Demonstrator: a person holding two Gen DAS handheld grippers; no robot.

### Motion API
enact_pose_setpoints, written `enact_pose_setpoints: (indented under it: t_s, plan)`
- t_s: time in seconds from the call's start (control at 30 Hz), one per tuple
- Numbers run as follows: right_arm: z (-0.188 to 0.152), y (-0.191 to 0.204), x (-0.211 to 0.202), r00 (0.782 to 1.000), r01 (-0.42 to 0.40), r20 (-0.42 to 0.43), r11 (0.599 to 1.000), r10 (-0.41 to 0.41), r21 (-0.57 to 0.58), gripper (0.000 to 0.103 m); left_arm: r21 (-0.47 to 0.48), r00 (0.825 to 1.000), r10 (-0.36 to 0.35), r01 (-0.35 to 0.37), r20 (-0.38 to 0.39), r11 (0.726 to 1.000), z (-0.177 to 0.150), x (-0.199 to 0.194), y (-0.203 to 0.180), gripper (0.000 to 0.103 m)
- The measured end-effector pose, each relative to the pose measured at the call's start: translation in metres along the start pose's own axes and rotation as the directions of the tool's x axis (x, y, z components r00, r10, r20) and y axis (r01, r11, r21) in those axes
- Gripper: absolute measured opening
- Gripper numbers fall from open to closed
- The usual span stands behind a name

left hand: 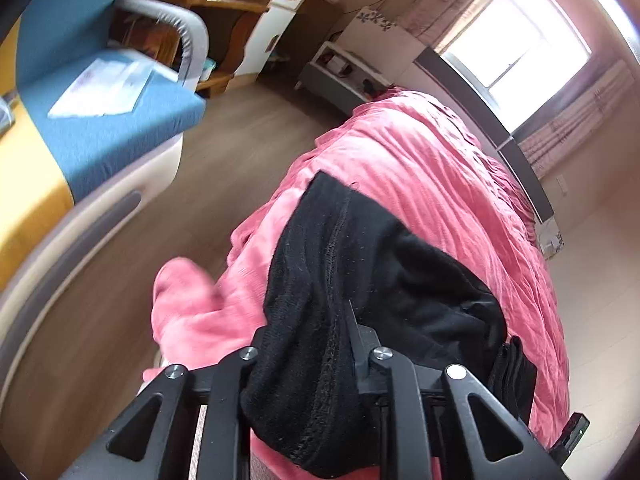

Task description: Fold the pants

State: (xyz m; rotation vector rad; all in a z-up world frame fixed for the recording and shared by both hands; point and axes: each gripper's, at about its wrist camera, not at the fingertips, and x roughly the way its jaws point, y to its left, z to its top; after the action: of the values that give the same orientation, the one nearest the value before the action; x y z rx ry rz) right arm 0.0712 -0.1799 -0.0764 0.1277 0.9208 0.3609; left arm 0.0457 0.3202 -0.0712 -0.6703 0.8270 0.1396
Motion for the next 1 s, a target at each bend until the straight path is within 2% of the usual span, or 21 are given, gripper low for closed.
enact_pose_setpoints:
  t_s: [0.13,0.2,0.4,0.6,0.8,1.0]
  plan:
    - [0.001,-0.004,0.001,1.0,-0.009,0.0,1.0,0.009,0.008,0.042,0.072,0.992,-0.11,0.106,0.061,0.992,0.003,-0.023,-0.024,0.017]
    - [0.001,-0.005,0.001,1.0,-0.013,0.0,1.0,0.013,0.016,0.042,0.061,0.986,-0.148,0.143,0.074,0.988,0.007,-0.029,-0.03,0.017]
    - [0.006,-0.012,-0.005,0.998,-0.056,-0.005,0.994,0.057,0.095,0.043,0.05,0.973,-0.2,0.196,0.111,0.979,0.011,-0.038,-0.045,0.016]
    - [0.015,-0.021,-0.018,0.993,-0.119,0.02,0.976,0.117,0.184,0.046,0.093,0.94,-0.304,0.292,0.155,0.952,0.021,-0.058,-0.085,0.016]
    - [0.016,-0.022,-0.023,0.994,-0.111,0.005,0.978,0.111,0.179,0.046,0.197,0.905,-0.394,0.363,0.157,0.911,0.028,-0.079,-0.143,0.016]
    - [0.01,-0.025,-0.011,0.988,-0.133,-0.047,0.968,0.146,0.213,0.048,0.356,0.858,-0.5,0.433,0.119,0.828,0.018,-0.095,-0.217,0.016]
